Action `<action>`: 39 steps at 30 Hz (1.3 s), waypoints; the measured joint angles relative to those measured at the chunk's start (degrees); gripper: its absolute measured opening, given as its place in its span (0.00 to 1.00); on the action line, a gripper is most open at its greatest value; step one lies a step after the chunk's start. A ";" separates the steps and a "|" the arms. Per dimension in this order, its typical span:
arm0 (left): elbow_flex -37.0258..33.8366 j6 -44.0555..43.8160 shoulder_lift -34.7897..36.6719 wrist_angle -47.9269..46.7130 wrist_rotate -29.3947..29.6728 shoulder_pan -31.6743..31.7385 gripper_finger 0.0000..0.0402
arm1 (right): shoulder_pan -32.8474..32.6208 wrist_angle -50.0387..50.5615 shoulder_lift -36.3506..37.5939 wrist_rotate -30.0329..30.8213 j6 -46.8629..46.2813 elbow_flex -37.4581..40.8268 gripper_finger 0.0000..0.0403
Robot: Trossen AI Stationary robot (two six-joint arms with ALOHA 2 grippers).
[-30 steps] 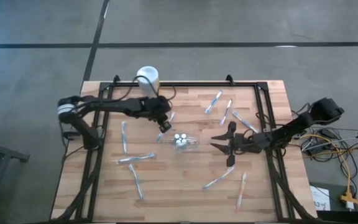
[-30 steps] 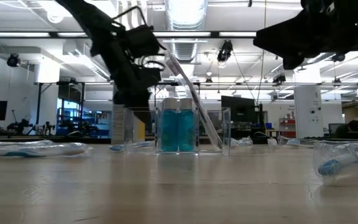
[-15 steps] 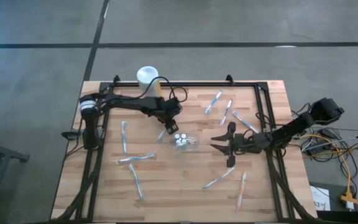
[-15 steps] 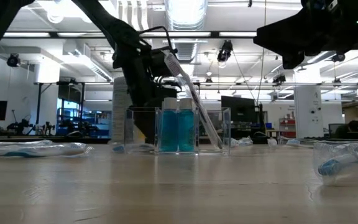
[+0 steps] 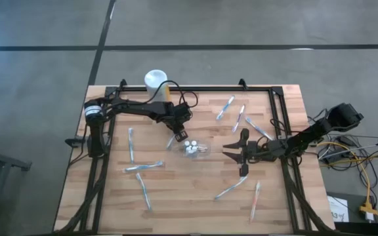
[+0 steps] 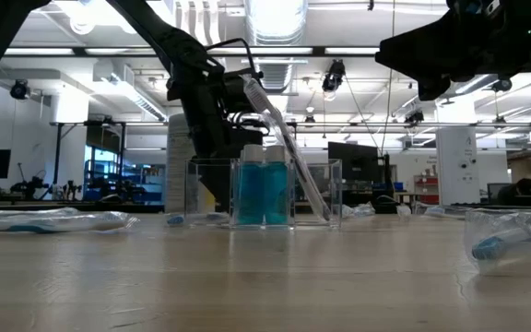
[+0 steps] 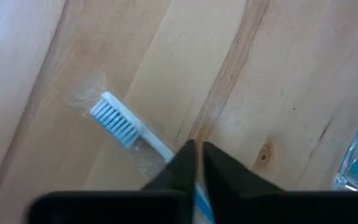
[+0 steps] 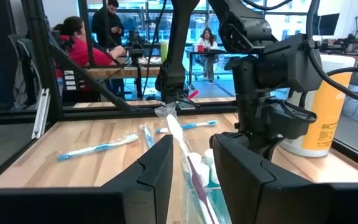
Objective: Pick & Place toothbrushing station
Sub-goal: Put the blue toothbrush into the transparent organizer
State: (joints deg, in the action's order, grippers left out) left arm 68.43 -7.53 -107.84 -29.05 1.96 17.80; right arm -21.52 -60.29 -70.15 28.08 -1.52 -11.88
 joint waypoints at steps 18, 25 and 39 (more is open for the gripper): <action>-0.53 -0.70 6.72 -0.73 5.35 -0.72 0.01 | 0.00 -0.02 0.00 0.00 -0.22 0.00 0.26; -0.31 -0.02 7.56 -5.01 4.63 -0.72 0.12 | 0.00 -0.07 0.00 0.00 -0.53 0.00 0.26; -9.02 -22.61 31.66 -29.04 11.40 -7.68 0.26 | 0.00 0.07 0.00 -1.56 -0.96 0.00 0.25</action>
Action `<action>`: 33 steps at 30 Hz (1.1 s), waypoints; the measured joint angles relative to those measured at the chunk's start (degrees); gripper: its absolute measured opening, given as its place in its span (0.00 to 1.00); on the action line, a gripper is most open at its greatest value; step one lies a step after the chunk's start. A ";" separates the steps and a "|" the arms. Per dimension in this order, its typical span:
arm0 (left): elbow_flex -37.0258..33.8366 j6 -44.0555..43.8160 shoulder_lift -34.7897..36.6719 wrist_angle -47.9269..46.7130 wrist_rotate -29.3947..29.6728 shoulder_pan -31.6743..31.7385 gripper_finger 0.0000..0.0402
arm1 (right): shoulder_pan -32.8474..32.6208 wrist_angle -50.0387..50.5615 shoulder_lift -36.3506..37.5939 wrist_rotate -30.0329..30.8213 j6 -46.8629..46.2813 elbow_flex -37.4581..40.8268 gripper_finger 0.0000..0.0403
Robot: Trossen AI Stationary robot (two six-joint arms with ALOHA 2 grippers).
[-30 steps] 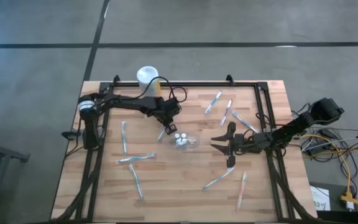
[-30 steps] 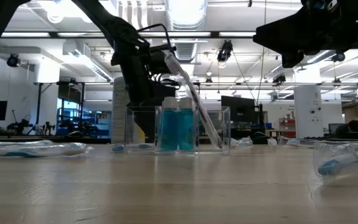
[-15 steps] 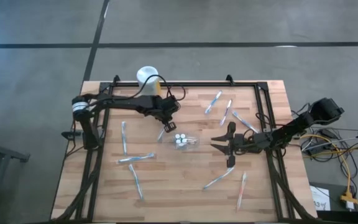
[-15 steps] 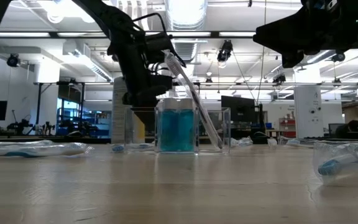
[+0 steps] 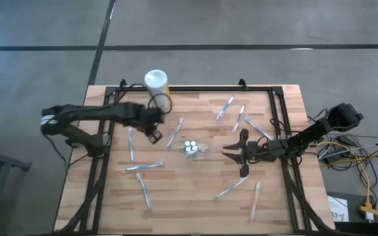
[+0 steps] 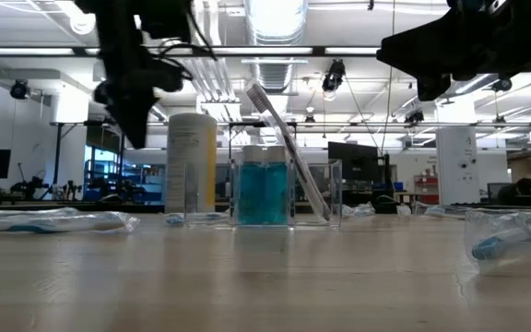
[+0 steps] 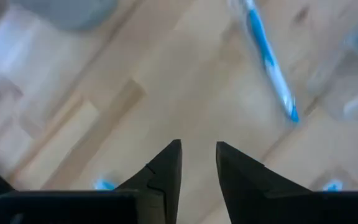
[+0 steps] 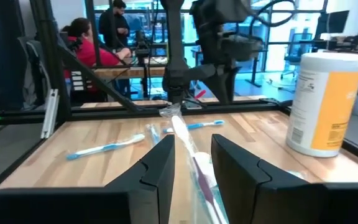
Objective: Pick & Place toothbrushing station
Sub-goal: Put the blue toothbrush into the transparent organizer
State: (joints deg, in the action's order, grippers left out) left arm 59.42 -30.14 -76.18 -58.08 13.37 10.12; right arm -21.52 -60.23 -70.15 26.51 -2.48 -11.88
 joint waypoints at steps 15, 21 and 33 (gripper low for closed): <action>-14.53 -2.95 6.29 13.11 -7.81 -25.30 0.26 | 0.00 -0.18 -0.09 -1.50 -0.59 -0.95 0.28; -14.40 -5.24 2.98 13.09 -4.48 -32.04 0.26 | 0.00 -0.02 -0.11 -1.50 -0.57 -1.20 0.27; -14.42 -5.71 -7.73 12.92 -4.28 -32.84 0.36 | 0.00 0.00 -0.11 -1.50 -0.56 -1.20 0.29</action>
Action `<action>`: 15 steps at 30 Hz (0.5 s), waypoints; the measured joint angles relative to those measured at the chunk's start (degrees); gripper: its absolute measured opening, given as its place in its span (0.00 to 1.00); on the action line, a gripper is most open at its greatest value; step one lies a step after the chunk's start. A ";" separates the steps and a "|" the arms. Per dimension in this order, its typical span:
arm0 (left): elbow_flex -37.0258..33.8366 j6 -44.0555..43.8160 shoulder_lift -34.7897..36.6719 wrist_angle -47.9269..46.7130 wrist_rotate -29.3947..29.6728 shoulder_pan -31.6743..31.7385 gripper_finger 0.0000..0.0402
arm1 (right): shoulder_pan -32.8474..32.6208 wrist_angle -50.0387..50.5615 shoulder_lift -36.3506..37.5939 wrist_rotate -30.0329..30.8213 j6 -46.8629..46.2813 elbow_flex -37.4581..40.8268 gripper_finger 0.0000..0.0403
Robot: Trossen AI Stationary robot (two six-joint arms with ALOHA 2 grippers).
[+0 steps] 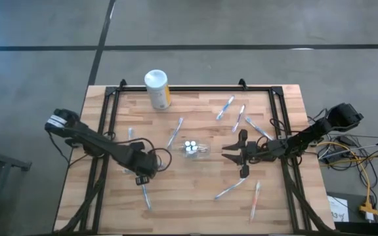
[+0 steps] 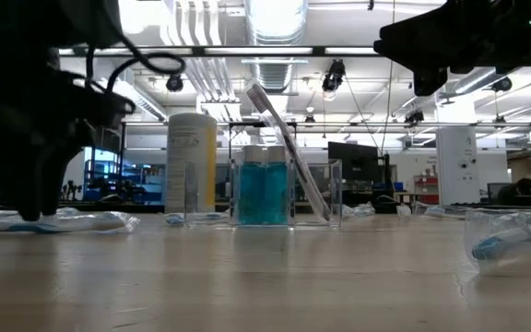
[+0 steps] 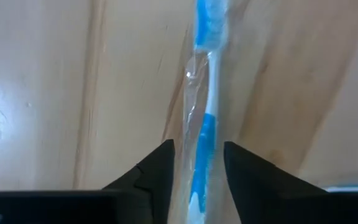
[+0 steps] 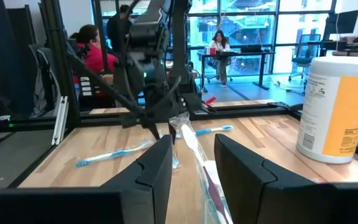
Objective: Pick & Place toothbrushing station
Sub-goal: Put the blue toothbrush into the transparent organizer
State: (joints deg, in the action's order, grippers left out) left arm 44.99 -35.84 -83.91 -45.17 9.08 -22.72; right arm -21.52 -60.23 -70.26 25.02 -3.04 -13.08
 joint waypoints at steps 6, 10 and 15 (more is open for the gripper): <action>0.35 1.03 -4.87 0.15 0.24 0.00 0.45 | 0.00 0.08 0.00 0.00 0.01 0.00 0.27; 0.24 1.09 -7.08 0.88 0.22 0.00 0.46 | 0.00 0.11 0.00 0.00 0.02 0.00 0.27; 0.09 -0.76 -8.21 2.22 -0.05 0.00 0.41 | 0.00 0.15 0.00 0.00 0.02 0.00 0.29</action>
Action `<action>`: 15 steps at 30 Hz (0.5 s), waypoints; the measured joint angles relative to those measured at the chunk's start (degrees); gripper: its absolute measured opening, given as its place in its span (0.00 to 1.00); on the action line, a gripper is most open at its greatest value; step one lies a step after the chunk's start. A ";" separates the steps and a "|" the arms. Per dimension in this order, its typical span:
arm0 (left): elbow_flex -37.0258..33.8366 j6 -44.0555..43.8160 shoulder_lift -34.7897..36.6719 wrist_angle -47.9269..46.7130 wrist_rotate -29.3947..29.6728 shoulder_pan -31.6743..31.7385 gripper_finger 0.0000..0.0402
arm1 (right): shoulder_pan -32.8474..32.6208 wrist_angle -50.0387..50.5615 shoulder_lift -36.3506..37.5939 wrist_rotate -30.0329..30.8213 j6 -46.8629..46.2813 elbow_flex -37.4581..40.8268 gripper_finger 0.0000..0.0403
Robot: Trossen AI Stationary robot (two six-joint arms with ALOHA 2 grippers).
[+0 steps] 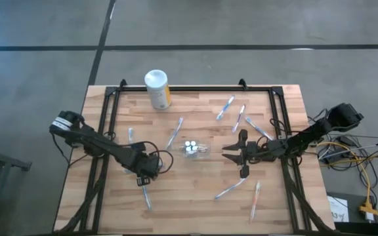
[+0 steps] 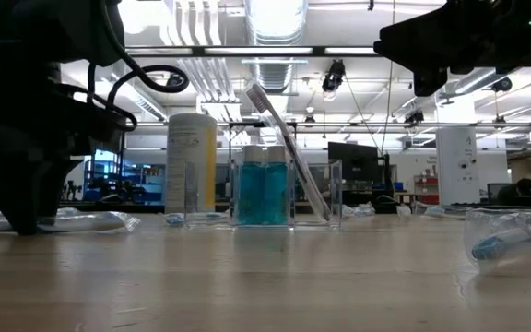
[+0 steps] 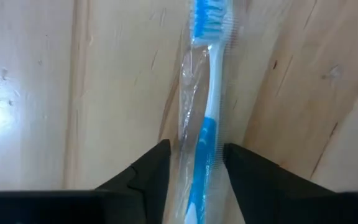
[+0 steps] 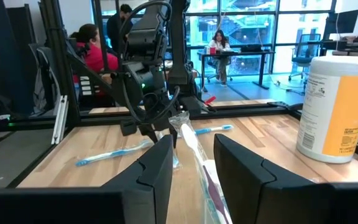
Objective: Pick & Place toothbrushing station
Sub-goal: Put the blue toothbrush into the transparent organizer
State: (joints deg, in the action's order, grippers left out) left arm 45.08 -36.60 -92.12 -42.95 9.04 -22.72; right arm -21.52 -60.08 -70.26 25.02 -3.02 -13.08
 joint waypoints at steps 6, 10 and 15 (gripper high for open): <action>-0.03 -2.18 0.18 1.02 -0.87 -0.06 0.17 | 0.00 -0.02 0.00 0.00 -0.90 -0.20 0.29; 0.09 -2.94 1.48 0.86 -0.76 -0.11 0.04 | 0.00 0.02 0.00 0.00 -0.89 -0.20 0.28; 0.85 -4.19 4.06 0.11 1.44 -0.38 0.06 | 0.02 0.02 0.00 0.00 -0.88 -0.20 0.27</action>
State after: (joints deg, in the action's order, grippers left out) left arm 45.93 -40.79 -88.06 -42.84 10.48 -23.11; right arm -21.50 -60.05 -70.26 25.02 -3.90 -13.28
